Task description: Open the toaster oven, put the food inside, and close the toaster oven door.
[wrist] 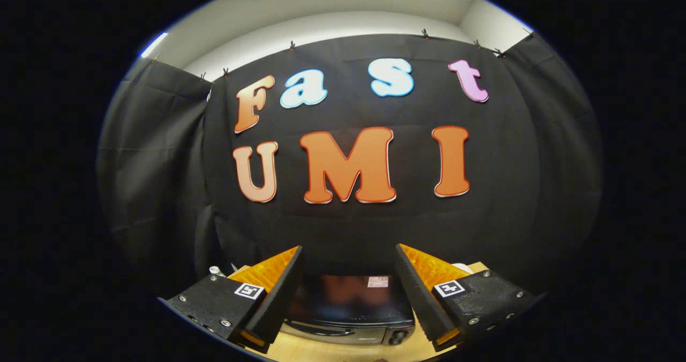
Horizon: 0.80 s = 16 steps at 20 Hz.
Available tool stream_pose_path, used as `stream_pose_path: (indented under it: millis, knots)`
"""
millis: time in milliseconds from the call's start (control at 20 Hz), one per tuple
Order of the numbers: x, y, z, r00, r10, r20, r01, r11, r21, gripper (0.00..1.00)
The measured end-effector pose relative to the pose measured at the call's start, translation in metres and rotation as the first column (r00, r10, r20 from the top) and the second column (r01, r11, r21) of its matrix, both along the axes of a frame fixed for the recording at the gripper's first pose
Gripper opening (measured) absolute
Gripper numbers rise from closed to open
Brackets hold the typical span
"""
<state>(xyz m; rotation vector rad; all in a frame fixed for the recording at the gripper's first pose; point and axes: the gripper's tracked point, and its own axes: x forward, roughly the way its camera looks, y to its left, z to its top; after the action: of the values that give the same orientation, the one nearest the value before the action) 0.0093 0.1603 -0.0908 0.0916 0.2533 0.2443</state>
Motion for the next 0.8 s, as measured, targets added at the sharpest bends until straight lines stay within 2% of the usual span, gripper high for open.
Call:
stream_pose_path:
  millis: [250, 500, 600, 800]
  knots:
    - [-0.007, 0.040, -0.072, 0.984, 0.036, -0.175, -0.031, 0.999, 0.032, 1.00]
    - [-0.018, 0.051, -0.143, 0.935, -0.021, -0.354, 0.037, 0.999, 0.038, 0.99]
    - [-0.022, 0.056, -0.163, 0.919, -0.043, -0.392, 0.050, 0.999, 0.008, 0.98]
    - [-0.032, 0.058, -0.187, 0.910, -0.080, -0.407, 0.044, 0.994, -0.096, 0.97]
